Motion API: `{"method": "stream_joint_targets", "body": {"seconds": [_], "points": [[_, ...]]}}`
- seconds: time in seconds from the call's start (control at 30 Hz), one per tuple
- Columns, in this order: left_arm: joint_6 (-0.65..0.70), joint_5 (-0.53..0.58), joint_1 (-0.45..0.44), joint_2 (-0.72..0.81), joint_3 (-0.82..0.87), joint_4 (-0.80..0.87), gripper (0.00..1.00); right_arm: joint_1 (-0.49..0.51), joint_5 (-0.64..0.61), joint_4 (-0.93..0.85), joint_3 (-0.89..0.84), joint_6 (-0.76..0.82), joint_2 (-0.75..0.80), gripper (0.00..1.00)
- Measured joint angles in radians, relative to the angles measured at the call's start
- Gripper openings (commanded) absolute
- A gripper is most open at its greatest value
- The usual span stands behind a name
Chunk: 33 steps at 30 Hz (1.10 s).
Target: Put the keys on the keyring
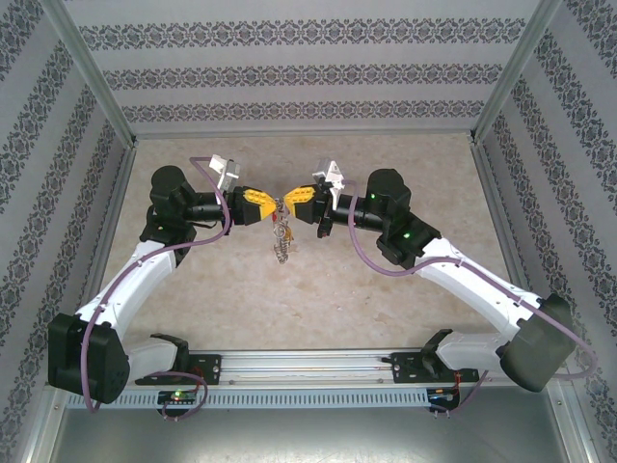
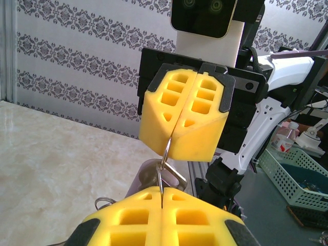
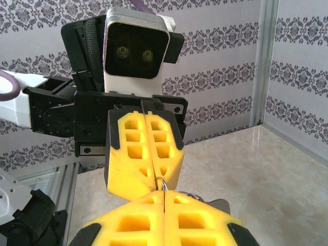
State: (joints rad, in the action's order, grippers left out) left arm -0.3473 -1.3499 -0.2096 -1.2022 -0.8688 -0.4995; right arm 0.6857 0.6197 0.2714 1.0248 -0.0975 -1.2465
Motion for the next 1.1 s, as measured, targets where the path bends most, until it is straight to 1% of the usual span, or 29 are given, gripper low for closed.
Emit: {"method": "stream_joint_targets", "body": {"seconds": [1.1], "points": [[0.000, 0.000, 0.000, 0.001, 0.000, 0.010, 0.00, 0.000, -0.015, -0.008, 0.000, 0.019, 0.013, 0.00]]}}
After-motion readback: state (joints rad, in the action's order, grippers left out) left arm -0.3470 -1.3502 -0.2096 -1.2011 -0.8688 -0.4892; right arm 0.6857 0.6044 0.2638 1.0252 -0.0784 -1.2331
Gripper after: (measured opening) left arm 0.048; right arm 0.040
